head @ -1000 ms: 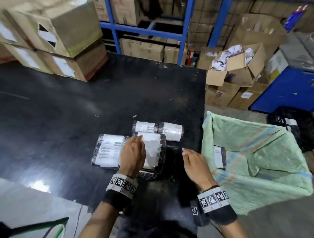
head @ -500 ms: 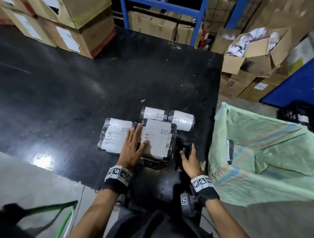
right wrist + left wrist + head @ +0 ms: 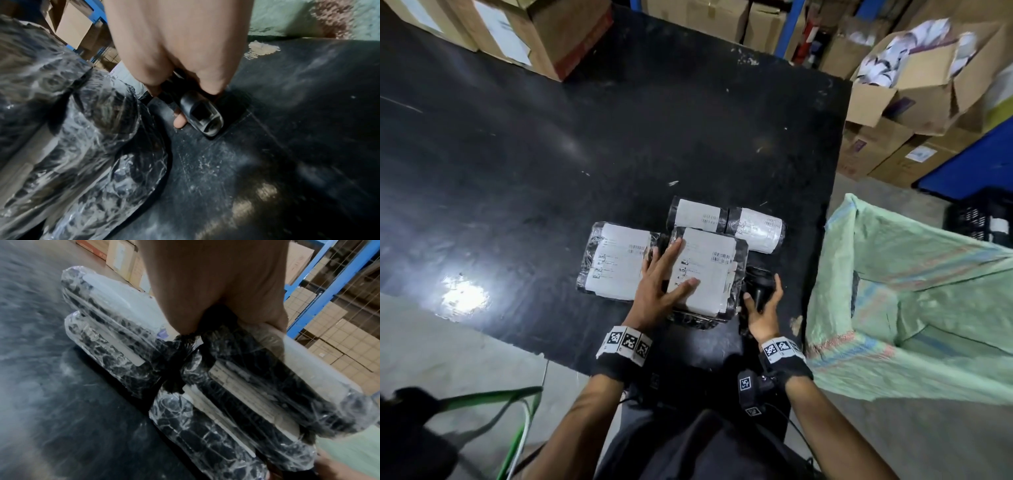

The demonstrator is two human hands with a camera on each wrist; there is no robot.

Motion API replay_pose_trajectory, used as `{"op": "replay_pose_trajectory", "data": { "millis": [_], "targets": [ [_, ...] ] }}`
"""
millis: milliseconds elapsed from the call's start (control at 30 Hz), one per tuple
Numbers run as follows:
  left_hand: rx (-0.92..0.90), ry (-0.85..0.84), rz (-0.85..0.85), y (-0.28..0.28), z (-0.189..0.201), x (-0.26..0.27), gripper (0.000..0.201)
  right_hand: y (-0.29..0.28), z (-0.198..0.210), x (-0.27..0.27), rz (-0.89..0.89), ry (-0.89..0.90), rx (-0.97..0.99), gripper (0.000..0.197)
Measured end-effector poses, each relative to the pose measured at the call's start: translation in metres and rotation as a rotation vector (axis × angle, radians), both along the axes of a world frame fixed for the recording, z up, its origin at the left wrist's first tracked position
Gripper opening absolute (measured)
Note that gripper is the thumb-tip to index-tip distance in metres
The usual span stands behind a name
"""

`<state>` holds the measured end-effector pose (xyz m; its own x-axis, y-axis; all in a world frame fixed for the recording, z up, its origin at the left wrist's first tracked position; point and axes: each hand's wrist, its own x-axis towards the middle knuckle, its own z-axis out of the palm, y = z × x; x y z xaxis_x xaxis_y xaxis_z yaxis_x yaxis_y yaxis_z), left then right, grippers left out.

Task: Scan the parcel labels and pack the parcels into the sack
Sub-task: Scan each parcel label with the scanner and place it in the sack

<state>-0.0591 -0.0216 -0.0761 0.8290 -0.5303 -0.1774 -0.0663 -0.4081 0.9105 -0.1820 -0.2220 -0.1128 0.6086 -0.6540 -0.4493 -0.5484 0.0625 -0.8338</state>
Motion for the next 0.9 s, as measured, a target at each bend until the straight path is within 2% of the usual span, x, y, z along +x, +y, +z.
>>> {"op": "replay_pose_trajectory", "data": {
  "millis": [167,433,600,700,833,900],
  "targets": [
    [-0.119,0.018,0.02,-0.003,-0.001,-0.005,0.074,0.002,0.001,0.002,-0.029,-0.063,0.051,0.075],
    [-0.005,-0.147,0.012,-0.011,0.013,-0.013,0.076,0.006,0.031,0.003,-0.079,-0.175,0.22,0.069],
    [-0.059,-0.095,0.13,-0.019,0.024,-0.017,0.078,-0.007,-0.012,-0.002,-0.072,-0.13,0.144,0.076],
    [-0.106,0.08,0.125,-0.023,0.027,-0.016,0.077,-0.013,-0.034,-0.006,-0.08,-0.183,0.157,0.079],
    [-0.045,0.116,0.056,-0.019,0.026,-0.012,0.084,-0.003,0.004,-0.005,-0.108,-0.124,0.193,0.075],
    [-0.034,0.135,0.045,-0.02,0.026,-0.014,0.085,-0.003,0.008,-0.005,-0.11,-0.111,0.21,0.073]
  ]
}}
